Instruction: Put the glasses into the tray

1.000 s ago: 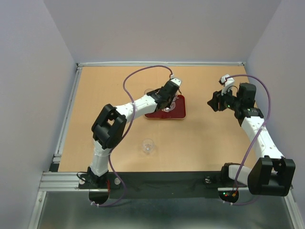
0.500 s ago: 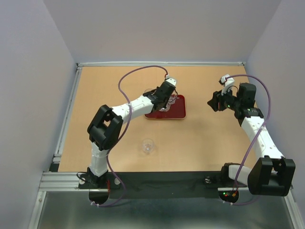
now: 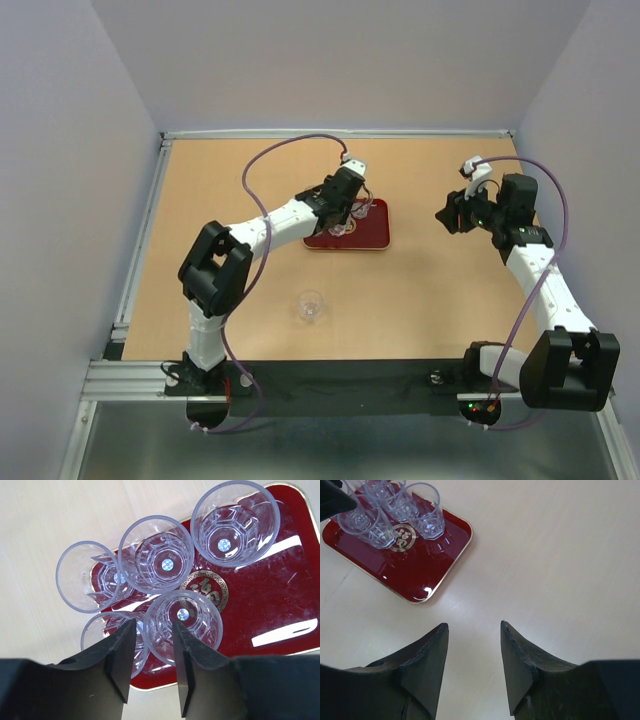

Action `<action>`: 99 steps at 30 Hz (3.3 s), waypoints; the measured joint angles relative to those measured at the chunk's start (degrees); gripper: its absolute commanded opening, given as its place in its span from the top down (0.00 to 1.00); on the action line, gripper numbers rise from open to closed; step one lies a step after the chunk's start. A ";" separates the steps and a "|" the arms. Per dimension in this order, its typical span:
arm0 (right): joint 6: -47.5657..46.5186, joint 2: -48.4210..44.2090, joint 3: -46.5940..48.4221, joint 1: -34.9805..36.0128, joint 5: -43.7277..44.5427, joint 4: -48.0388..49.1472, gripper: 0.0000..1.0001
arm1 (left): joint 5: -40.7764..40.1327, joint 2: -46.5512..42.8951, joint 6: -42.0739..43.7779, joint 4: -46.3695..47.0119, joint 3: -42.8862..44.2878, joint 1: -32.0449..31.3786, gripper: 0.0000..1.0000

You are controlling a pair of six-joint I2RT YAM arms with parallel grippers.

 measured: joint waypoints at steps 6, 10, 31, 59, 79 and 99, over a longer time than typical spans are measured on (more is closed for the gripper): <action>-0.15 0.00 0.00 0.02 0.00 0.00 0.48 | 0.02 -1.86 -0.07 -0.04 0.00 0.00 0.44; -0.42 0.00 -0.35 0.00 -0.24 0.17 0.48 | 0.28 -4.31 -0.09 -0.24 0.00 0.00 0.36; -8.35 5.62 -1.11 20.55 -20.15 -3.17 0.33 | -4.96 -68.83 1.60 5.53 -39.08 6.56 0.01; -2.78 36.98 26.82 61.96 16.11 -17.64 0.48 | -17.64 -93.00 4.04 12.46 -49.70 7.93 0.01; -7.23 36.68 28.33 60.35 27.50 -20.35 0.99 | -17.57 -93.44 4.26 12.83 -49.75 7.96 0.01; 6.62 30.42 28.39 31.74 28.98 -13.55 0.99 | -16.11 -93.42 4.42 12.87 -49.75 8.31 0.01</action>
